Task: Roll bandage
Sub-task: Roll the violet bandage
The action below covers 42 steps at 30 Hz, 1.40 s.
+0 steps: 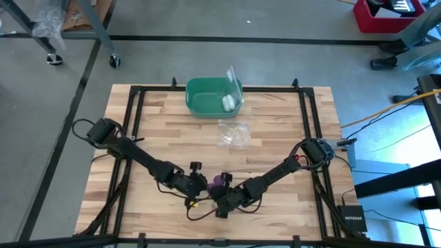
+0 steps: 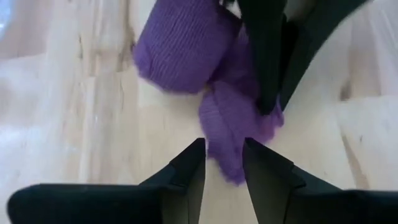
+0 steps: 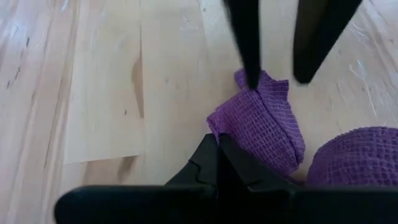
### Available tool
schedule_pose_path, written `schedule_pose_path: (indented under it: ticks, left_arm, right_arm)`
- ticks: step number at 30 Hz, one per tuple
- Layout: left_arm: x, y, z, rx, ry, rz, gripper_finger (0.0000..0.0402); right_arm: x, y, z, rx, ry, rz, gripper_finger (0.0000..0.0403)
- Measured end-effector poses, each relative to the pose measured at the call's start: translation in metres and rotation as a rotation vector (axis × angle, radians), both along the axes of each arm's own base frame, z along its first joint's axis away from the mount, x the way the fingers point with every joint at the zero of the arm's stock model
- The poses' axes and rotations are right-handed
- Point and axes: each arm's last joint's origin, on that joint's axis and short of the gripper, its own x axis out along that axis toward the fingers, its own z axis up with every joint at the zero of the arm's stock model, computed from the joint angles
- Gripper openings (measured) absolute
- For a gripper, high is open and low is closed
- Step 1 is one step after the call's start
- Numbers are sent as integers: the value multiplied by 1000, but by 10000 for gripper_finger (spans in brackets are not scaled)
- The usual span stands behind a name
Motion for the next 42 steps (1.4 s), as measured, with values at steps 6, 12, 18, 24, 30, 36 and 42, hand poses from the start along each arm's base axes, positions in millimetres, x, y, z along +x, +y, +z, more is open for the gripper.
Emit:
schedule_pose_path:
  ticks: [6,12,18,24,30,36,42]
  left_arm:
    - [4,2,-17,26,42,20,90]
    - [3,3,-16,35,43,9,77]
    - [4,6,-18,45,55,14,44]
    - [6,13,-17,34,62,63,5]
    - [3,23,-7,28,45,174,1]
    - [-1,38,2,74,31,328,0]
    - [-11,50,-4,139,133,408,0]
  right_arm:
    - [0,0,0,-2,-2,-3,5]
    - [0,0,0,1,-2,0,5]
    - [0,0,0,-12,1,17,5]
    - [0,0,0,-9,5,30,5]
    - [-3,7,0,-17,9,61,5]
    - [-6,12,1,-4,12,86,5]
    - [-6,12,1,-4,11,83,5]
